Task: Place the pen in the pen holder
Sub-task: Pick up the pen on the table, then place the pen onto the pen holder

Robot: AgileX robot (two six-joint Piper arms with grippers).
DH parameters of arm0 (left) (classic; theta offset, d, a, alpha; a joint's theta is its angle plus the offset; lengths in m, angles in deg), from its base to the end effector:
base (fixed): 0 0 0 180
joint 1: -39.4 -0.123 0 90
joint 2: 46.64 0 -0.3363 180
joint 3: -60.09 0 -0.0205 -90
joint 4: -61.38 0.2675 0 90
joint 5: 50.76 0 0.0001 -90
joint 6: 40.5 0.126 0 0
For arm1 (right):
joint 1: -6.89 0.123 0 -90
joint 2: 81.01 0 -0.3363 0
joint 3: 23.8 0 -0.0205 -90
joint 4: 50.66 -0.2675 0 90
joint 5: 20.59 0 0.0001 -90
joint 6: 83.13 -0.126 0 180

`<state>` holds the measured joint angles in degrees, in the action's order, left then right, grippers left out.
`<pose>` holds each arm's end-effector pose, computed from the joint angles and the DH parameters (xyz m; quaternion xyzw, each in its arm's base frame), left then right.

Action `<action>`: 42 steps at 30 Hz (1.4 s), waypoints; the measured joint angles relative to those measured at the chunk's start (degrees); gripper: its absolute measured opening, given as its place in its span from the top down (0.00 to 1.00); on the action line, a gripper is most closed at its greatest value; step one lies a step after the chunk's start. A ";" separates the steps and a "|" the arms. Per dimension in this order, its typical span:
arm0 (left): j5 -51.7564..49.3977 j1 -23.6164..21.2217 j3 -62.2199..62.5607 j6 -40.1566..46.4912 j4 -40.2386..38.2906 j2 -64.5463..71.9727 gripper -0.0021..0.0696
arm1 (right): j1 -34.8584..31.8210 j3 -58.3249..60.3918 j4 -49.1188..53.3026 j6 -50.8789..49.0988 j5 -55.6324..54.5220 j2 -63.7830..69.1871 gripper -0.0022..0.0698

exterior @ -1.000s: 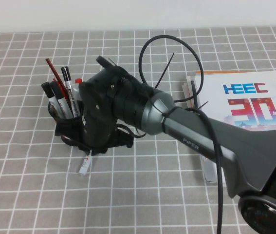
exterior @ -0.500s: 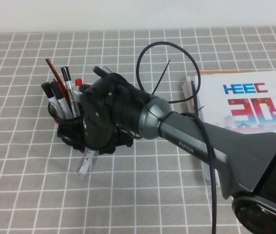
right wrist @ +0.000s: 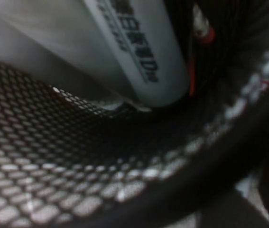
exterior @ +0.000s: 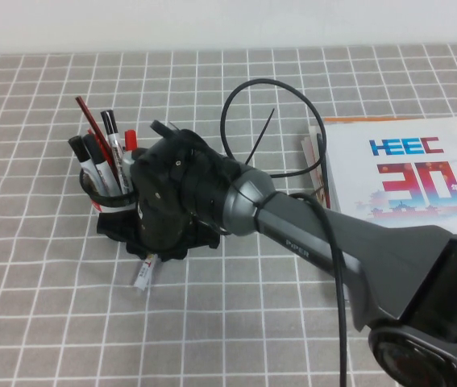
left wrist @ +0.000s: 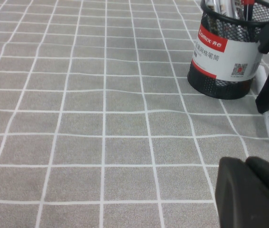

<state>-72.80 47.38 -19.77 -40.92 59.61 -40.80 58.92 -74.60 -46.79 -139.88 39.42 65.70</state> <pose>0.0499 -0.0085 0.1593 0.0451 0.8064 -0.0563 0.5870 0.3754 0.4690 0.1856 0.0299 0.9770 0.1508 0.1475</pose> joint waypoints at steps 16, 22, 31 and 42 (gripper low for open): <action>0.00 0.00 0.00 0.00 0.00 0.00 0.98 | 1.52 1.54 9.97 6.67 10.23 -7.53 0.85; 0.00 0.00 0.00 0.00 0.00 0.00 0.98 | 3.88 20.17 15.54 2.81 8.89 -20.57 0.85; 0.00 0.00 0.00 0.00 0.00 0.00 0.98 | 4.51 57.91 35.74 -9.70 -32.90 -45.95 0.85; 0.00 0.00 0.00 0.00 0.00 0.00 0.98 | 0.52 63.03 57.44 -10.92 -64.09 -46.42 0.85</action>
<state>-72.80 47.38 -19.77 -40.92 59.61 -40.80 59.44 -11.56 10.65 -150.80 -24.68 19.28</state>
